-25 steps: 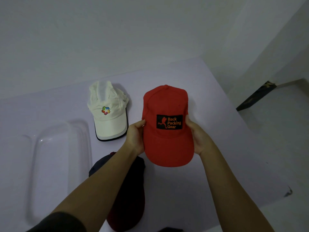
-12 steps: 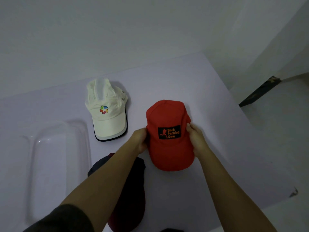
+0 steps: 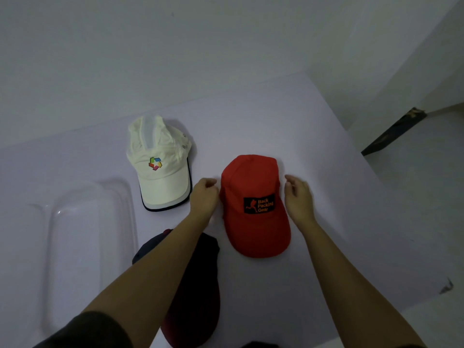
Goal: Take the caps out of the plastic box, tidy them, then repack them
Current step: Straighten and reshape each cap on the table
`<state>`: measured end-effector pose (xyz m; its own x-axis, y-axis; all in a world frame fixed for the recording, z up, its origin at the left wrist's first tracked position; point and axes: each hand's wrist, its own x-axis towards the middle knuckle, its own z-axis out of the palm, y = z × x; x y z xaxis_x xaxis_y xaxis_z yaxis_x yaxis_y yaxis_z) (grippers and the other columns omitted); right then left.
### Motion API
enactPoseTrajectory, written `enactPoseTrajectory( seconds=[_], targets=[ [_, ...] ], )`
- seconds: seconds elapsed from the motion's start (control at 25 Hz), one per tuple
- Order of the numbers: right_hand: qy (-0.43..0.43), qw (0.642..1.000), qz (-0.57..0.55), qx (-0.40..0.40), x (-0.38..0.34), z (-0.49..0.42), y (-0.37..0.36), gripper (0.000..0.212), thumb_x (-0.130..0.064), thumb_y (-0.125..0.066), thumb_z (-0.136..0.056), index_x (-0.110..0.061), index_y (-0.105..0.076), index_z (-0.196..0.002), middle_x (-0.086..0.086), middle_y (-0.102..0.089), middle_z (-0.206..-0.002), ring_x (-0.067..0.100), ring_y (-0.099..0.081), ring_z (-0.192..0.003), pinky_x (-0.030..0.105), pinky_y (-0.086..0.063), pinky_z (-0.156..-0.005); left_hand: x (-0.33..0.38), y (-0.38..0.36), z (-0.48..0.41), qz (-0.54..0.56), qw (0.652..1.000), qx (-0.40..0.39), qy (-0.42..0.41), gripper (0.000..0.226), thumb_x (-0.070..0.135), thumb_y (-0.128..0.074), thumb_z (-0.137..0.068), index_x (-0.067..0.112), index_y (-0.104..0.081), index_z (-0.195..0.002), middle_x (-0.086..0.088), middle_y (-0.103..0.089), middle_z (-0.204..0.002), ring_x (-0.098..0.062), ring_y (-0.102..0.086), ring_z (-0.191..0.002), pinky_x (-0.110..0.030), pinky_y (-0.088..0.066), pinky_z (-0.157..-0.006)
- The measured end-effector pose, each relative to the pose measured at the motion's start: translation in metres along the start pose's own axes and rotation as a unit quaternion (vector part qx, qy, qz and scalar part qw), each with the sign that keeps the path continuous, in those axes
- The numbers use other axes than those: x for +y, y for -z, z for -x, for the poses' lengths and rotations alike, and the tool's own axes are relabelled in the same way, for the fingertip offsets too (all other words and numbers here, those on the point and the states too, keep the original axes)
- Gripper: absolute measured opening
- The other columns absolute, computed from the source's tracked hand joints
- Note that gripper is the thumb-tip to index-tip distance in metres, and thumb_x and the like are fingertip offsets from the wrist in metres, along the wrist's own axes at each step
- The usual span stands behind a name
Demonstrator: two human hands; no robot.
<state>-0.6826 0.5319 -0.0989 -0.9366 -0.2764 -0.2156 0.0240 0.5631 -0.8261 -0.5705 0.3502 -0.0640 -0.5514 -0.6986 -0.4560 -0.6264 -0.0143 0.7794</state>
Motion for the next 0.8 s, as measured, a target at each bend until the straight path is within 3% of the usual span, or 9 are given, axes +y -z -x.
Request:
enactPoseTrajectory(
  seconds=[0.12,0.2,0.28,0.36,0.48,0.64,0.8],
  targets=[
    [0.010,0.996,-0.051,-0.076,-0.017,-0.012,0.010,0.037,-0.022,-0.035,-0.101,-0.011,-0.047,-0.134,0.005,-0.047,-0.138,0.015,-0.042,-0.127,0.014,-0.028,-0.098,0.015,0.006,0.001,0.087,0.989,-0.116,-0.038,0.028,0.020,-0.034,-0.096,0.025,-0.060,-0.103,0.007,-0.058,-0.112,-0.009,-0.050,-0.106,-0.028,-0.037,-0.097],
    [-0.005,0.985,-0.077,-0.152,-0.026,-0.023,0.012,0.041,-0.034,-0.031,-0.101,-0.017,-0.044,-0.136,-0.004,-0.046,-0.136,0.010,-0.041,-0.126,0.021,-0.028,-0.102,0.018,0.005,0.002,0.088,0.981,-0.170,-0.042,0.026,0.036,-0.034,-0.098,0.026,-0.058,-0.100,0.009,-0.058,-0.107,-0.006,-0.052,-0.101,-0.023,-0.039,-0.089],
    [-0.015,0.974,-0.082,-0.212,-0.029,-0.032,0.012,0.038,-0.040,-0.030,-0.100,-0.023,-0.051,-0.127,-0.009,-0.052,-0.124,0.007,-0.046,-0.118,0.024,-0.032,-0.100,0.015,0.002,0.000,0.058,0.982,-0.170,-0.063,0.029,0.040,-0.037,-0.098,0.021,-0.058,-0.090,0.005,-0.058,-0.093,-0.009,-0.053,-0.086,-0.020,-0.041,-0.077],
    [0.006,0.975,-0.064,-0.212,-0.028,-0.039,0.011,0.029,-0.038,-0.034,-0.100,-0.025,-0.060,-0.096,-0.006,-0.058,-0.100,0.009,-0.053,-0.096,0.028,-0.039,-0.090,0.015,-0.001,-0.003,0.032,0.985,-0.150,-0.077,0.034,0.040,-0.037,-0.098,0.013,-0.052,-0.083,-0.002,-0.052,-0.082,-0.014,-0.047,-0.077,-0.024,-0.038,-0.070],
    [0.031,0.978,-0.076,-0.190,-0.026,-0.045,0.016,0.031,-0.032,-0.040,-0.099,-0.022,-0.046,-0.070,-0.004,-0.043,-0.073,0.010,-0.041,-0.071,0.031,-0.035,-0.072,0.019,0.001,-0.010,-0.011,0.987,-0.137,-0.089,0.037,0.040,-0.033,-0.099,0.010,-0.048,-0.084,-0.004,-0.046,-0.079,-0.015,-0.042,-0.074,-0.027,-0.036,-0.067],
    [0.048,0.979,-0.041,-0.195,-0.025,-0.046,0.022,0.031,-0.032,-0.046,-0.096,-0.023,-0.044,-0.067,-0.008,-0.040,-0.067,0.007,-0.038,-0.064,0.027,-0.033,-0.066,0.016,0.003,-0.012,-0.018,0.988,-0.124,-0.091,0.032,0.037,-0.033,-0.099,0.010,-0.047,-0.086,0.002,-0.047,-0.074,-0.013,-0.044,-0.069,-0.025,-0.038,-0.065],
    [0.017,0.974,-0.053,-0.221,-0.027,-0.047,0.020,0.042,-0.047,-0.043,-0.093,-0.010,-0.057,-0.079,0.003,-0.055,-0.081,0.014,-0.051,-0.078,0.032,-0.041,-0.078,0.025,0.001,-0.015,0.010,0.987,-0.151,-0.057,0.024,0.022,-0.035,-0.097,0.014,-0.053,-0.083,0.002,-0.049,-0.075,-0.012,-0.042,-0.068,-0.025,-0.035,-0.065]
  ],
)
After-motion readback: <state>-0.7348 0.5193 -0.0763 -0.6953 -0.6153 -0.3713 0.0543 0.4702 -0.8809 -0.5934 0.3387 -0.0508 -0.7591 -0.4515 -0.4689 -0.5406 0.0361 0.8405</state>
